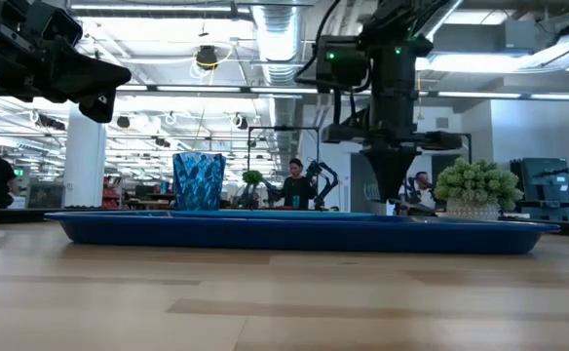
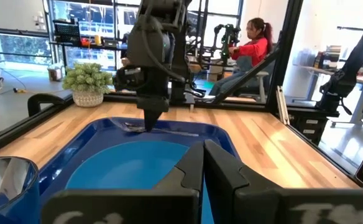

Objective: Pick and place plate/cup/fork/spoon on tray
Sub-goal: Put the blue fork between the black spoon and the blue plate on the blue serving tray

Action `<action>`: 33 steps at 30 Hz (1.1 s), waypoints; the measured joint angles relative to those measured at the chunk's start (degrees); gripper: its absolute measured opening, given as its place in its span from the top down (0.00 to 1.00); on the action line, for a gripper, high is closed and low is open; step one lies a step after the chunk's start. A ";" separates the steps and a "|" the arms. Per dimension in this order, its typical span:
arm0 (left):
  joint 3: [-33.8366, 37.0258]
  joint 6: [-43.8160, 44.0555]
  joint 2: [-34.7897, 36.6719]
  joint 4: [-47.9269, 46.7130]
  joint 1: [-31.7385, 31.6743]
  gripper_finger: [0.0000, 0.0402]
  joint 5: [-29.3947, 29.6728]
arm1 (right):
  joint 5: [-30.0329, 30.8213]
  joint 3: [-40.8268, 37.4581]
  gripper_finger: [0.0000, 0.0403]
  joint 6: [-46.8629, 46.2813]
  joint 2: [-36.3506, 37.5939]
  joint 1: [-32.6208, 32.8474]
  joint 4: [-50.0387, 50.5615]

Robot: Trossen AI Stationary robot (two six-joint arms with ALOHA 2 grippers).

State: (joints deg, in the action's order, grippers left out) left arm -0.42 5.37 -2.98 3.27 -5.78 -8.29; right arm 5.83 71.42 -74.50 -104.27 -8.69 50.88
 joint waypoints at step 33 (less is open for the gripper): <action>0.01 0.92 0.01 -0.04 0.00 1.00 -0.07 | -2.77 -5.44 0.96 0.85 -0.07 -1.60 -4.68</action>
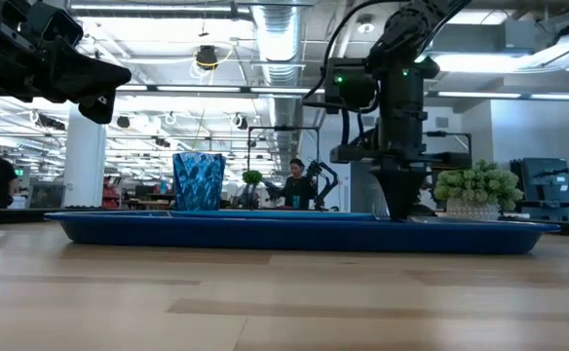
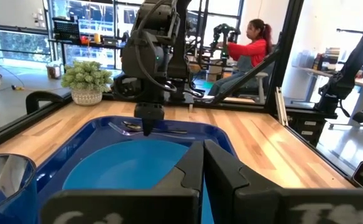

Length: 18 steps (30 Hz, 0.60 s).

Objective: Pick and place plate/cup/fork/spoon on tray
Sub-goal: Put the blue fork between the black spoon and the blue plate on the blue serving tray

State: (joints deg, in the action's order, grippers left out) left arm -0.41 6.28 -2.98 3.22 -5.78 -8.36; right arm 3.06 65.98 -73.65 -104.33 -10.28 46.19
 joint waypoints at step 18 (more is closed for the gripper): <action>0.00 0.26 -0.01 0.02 0.00 1.00 -0.04 | -0.12 -0.96 0.96 0.39 -0.02 -0.70 -1.06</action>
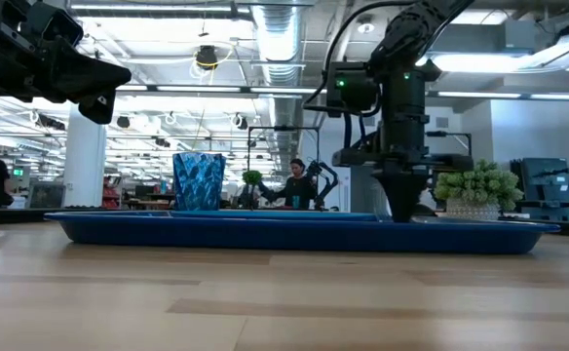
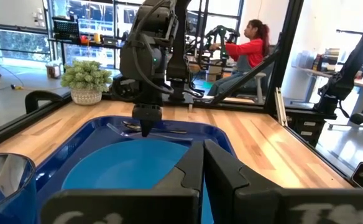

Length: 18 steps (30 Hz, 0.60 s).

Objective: Pick and place plate/cup/fork/spoon on tray
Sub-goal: Put the blue fork between the black spoon and the blue plate on the blue serving tray

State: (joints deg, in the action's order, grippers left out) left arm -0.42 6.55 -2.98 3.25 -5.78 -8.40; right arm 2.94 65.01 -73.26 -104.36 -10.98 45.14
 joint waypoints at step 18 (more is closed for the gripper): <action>0.01 0.13 0.00 0.00 0.00 1.00 0.00 | -0.22 0.00 0.93 0.22 0.00 -0.04 -0.45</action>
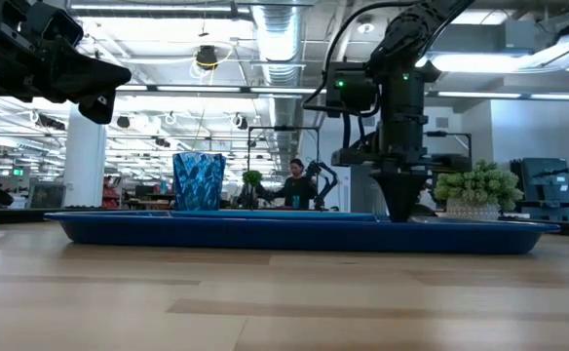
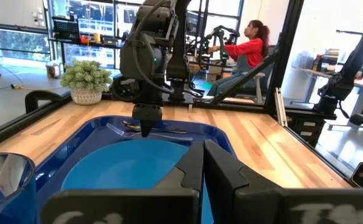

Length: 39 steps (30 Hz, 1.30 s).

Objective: Pick and place plate/cup/fork/spoon on tray
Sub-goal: Put the blue fork between the black spoon and the blue plate on the blue serving tray

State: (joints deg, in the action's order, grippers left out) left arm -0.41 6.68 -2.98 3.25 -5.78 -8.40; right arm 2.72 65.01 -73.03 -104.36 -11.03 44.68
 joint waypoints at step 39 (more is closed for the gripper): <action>-0.01 0.61 0.02 0.07 -0.02 1.00 -0.22 | -1.26 0.26 0.82 -0.07 -4.35 -0.04 -2.49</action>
State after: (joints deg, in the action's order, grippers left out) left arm -0.42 7.29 -2.96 3.31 -5.80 -8.62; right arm 1.46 65.28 -73.10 -108.71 -11.07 42.19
